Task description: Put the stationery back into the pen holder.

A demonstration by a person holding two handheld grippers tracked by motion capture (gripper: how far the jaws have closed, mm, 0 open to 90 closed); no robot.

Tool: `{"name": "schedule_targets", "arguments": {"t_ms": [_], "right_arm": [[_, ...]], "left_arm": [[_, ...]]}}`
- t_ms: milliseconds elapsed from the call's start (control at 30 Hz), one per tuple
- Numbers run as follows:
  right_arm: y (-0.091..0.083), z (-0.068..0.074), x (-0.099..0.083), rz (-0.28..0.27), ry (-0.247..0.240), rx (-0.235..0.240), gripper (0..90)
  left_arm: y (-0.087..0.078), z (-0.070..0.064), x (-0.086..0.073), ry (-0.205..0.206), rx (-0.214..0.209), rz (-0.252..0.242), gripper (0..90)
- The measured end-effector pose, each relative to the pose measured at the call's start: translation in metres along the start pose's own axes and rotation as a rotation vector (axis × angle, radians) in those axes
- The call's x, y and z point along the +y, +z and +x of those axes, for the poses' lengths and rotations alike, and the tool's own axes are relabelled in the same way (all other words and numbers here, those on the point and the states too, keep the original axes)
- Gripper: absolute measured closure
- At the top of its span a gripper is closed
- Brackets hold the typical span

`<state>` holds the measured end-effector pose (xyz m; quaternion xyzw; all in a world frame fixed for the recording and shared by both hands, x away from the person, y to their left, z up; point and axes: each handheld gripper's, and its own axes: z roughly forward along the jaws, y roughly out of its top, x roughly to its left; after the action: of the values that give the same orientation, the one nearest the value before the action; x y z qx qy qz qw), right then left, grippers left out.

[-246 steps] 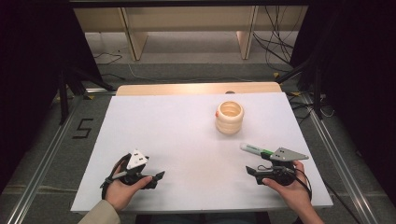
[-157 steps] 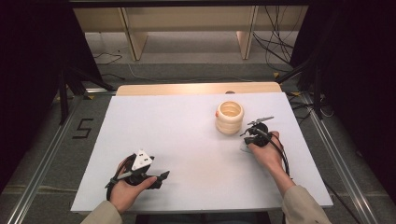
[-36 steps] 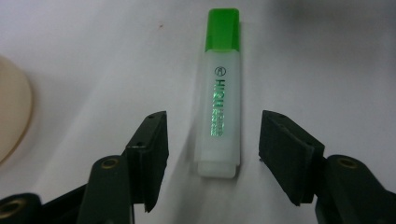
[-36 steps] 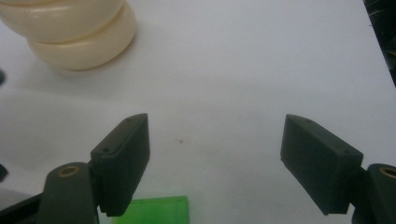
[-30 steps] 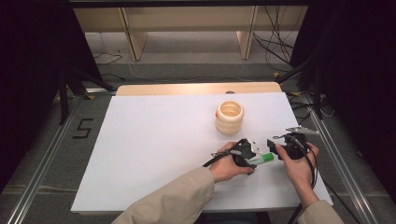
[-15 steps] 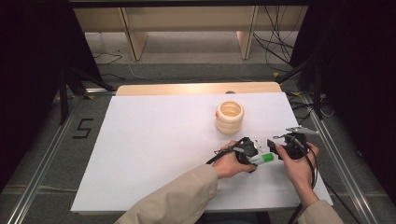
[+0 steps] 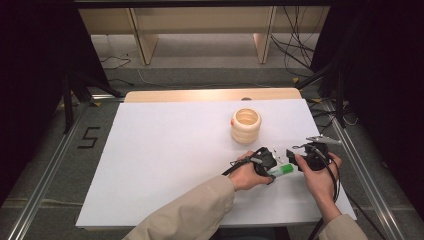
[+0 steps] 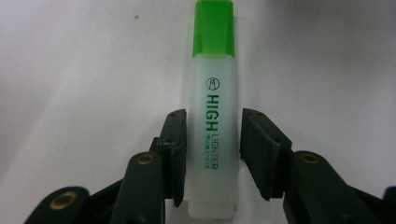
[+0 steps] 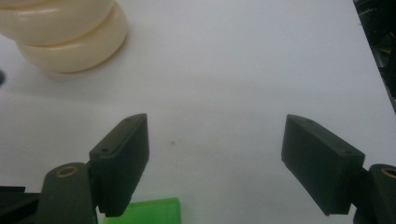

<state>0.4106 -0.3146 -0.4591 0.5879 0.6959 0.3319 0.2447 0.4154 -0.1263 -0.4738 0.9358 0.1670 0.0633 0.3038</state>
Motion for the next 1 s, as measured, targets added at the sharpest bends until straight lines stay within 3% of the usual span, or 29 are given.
{"name": "schedule_targets", "arguments": {"t_ms": [433,533,1000], "right_arm": [[0.0,0.0,0.0,0.0,0.003,-0.001,24.1],[-0.001,0.0,0.0,-0.003,0.003,-0.001,24.1],[-0.003,0.0,0.0,-0.018,0.013,-0.005,23.8]], "left_arm": [[0.0,-0.009,0.001,-0.022,0.055,0.01,66.2],[-0.001,-0.011,0.001,-0.011,0.072,0.009,66.4],[-0.006,-0.015,-0.01,-0.01,0.092,-0.053,66.5]]}}
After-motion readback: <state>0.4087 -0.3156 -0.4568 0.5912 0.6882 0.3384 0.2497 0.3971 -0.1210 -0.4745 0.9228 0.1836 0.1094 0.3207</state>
